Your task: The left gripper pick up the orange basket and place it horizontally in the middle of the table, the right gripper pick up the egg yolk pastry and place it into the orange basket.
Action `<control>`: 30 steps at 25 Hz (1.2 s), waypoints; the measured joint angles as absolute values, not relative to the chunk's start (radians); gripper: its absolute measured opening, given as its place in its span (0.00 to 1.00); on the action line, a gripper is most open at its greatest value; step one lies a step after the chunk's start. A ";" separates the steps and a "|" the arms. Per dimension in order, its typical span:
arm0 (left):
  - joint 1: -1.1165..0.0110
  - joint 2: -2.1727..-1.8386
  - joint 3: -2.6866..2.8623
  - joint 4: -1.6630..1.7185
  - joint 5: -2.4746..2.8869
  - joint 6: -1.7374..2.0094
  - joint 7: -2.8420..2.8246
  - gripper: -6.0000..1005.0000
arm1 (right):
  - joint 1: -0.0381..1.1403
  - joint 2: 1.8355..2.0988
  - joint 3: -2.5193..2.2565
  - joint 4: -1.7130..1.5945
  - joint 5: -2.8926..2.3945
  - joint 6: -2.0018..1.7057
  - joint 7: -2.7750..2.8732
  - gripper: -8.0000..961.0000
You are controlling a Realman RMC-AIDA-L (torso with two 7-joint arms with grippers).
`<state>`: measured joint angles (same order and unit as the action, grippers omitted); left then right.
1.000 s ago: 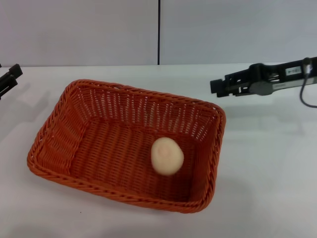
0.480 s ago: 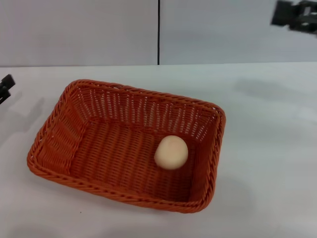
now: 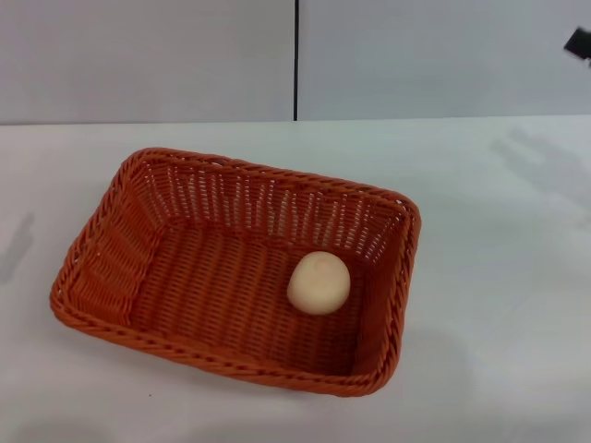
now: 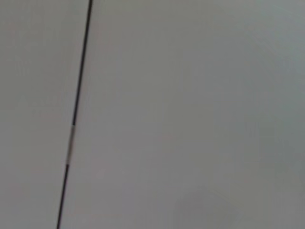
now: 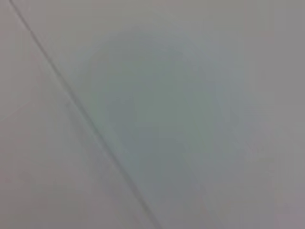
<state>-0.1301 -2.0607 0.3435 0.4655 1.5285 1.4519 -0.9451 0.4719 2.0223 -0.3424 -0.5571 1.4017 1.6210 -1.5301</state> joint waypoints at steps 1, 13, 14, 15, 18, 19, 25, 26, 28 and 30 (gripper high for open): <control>-0.110 -2.061 0.343 0.436 1.493 1.475 -0.906 0.65 | 0.466 2.032 -0.339 -0.495 1.414 1.576 -1.628 0.64; -0.053 -2.060 0.253 0.209 1.389 1.626 -0.581 0.65 | 0.526 2.066 -0.349 -0.273 1.435 1.315 -2.020 0.64; -0.051 -2.060 0.242 0.192 1.388 1.638 -0.572 0.65 | 0.531 2.067 -0.347 -0.270 1.436 1.298 -2.026 0.64; -0.048 -2.061 0.230 0.171 1.388 1.653 -0.556 0.65 | 0.537 2.067 -0.345 -0.268 1.438 1.283 -2.038 0.64; -0.047 -2.063 0.206 0.107 1.387 1.687 -0.500 0.65 | 0.542 2.068 -0.342 -0.267 1.480 1.279 -2.091 0.64; -0.047 -2.064 0.200 0.082 1.386 1.696 -0.478 0.70 | 0.542 2.068 -0.345 -0.266 1.504 1.280 -2.104 0.64; -0.060 -2.067 0.189 -0.042 1.387 1.713 -0.313 0.84 | 0.548 2.069 -0.348 -0.270 1.541 1.298 -2.166 0.64; -0.068 -2.068 0.187 -0.073 1.387 1.710 -0.271 0.84 | 0.548 2.068 -0.345 -0.273 1.541 1.302 -2.170 0.64; -0.072 -2.069 0.187 -0.087 1.387 1.707 -0.248 0.85 | 0.547 2.067 -0.344 -0.275 1.541 1.304 -2.171 0.64; -0.081 -2.069 0.186 -0.119 1.387 1.700 -0.194 0.85 | 0.543 2.065 -0.346 -0.279 1.546 1.310 -2.184 0.64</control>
<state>-0.0813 -2.0690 0.1861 -0.1189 1.3866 1.7005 -0.1939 0.5434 2.0650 -0.3462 -0.2789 1.5461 1.3099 -2.1845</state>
